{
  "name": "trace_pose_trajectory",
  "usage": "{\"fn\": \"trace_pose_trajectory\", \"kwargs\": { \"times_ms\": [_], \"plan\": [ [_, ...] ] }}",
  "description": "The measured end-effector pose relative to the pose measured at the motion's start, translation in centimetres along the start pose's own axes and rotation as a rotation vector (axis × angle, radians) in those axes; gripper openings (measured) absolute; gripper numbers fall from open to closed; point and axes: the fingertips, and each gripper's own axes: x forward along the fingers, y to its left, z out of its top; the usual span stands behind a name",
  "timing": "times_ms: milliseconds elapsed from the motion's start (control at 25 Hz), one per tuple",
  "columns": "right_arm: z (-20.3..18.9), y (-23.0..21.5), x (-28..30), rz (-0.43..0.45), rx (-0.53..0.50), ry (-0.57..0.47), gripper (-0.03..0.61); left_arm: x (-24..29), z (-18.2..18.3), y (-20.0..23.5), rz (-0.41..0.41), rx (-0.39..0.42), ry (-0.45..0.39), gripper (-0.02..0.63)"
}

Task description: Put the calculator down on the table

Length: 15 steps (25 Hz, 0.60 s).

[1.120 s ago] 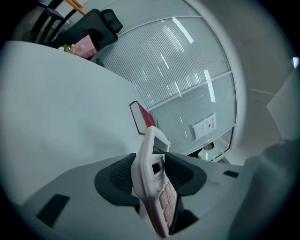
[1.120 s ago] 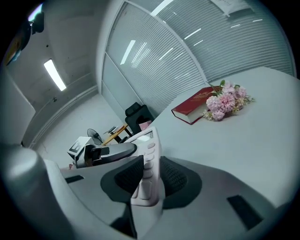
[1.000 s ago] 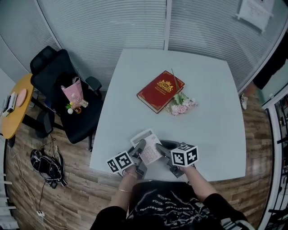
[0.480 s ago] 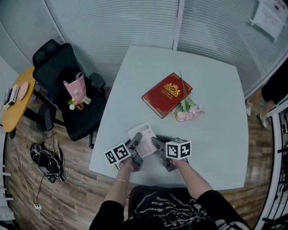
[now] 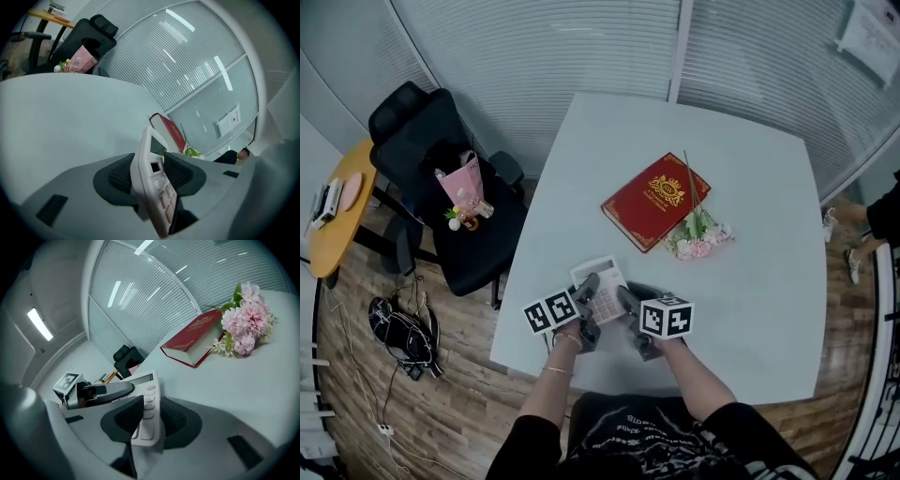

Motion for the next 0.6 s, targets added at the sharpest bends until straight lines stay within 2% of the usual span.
{"fn": "trace_pose_trajectory", "kwargs": {
  "times_ms": [200,400,600],
  "plan": [
    [-0.1,-0.5,0.7,-0.064,-0.050,0.053,0.115,0.9,0.2,0.3,0.050,0.063,0.050,0.206],
    [0.4,-0.8,1.4,-0.107,-0.070,0.098,0.118,1.7,0.7,0.7,0.068,0.011,0.098,0.227],
    [0.5,-1.1,1.8,-0.132,-0.055,0.114,0.121,1.9,1.0,0.8,0.101,0.063,0.091,0.250]
  ]
}}
